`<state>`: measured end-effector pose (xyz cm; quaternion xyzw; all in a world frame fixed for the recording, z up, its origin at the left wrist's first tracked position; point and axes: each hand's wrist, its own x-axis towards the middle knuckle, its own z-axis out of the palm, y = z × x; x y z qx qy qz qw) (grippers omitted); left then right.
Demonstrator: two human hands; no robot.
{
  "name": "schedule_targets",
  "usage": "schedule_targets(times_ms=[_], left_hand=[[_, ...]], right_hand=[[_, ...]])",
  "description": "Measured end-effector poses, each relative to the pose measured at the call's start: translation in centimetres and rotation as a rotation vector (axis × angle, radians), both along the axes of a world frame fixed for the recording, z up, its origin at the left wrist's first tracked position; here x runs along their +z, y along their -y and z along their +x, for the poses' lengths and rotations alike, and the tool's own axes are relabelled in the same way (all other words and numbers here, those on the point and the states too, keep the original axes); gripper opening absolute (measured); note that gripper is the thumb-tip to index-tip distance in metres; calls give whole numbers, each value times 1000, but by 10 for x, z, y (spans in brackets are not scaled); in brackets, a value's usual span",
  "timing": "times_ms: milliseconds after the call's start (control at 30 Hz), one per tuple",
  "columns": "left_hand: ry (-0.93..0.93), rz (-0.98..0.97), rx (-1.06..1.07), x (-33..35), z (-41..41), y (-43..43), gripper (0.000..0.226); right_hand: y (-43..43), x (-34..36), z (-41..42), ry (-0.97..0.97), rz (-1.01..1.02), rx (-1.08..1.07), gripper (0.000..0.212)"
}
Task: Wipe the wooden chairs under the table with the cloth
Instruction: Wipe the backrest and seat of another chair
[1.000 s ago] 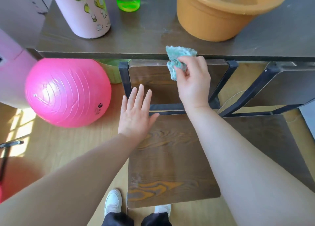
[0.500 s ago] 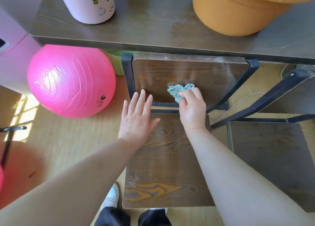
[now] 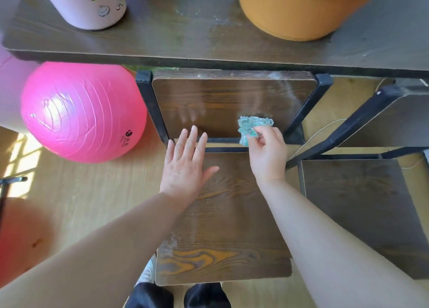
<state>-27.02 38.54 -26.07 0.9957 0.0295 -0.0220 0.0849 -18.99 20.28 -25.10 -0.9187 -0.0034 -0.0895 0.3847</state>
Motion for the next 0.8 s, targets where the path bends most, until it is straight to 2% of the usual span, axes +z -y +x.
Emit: schedule_targets(times_ms=[133, 200, 300, 533, 800], left_hand=[[-8, 13, -1, 13, 10, 6, 80], [52, 29, -50, 39, 19, 22, 79], [62, 27, -17, 44, 28, 23, 78], [160, -5, -15, 48, 37, 39, 73], [56, 11, -96, 33, 29, 48, 71]], right_hand=[[12, 49, 19, 105, -23, 0, 21], [32, 91, 25, 232, -17, -26, 22], [25, 108, 42, 291, -44, 27, 21], [21, 98, 52, 376, -78, 78, 20], [23, 78, 52, 427, -64, 100, 18]])
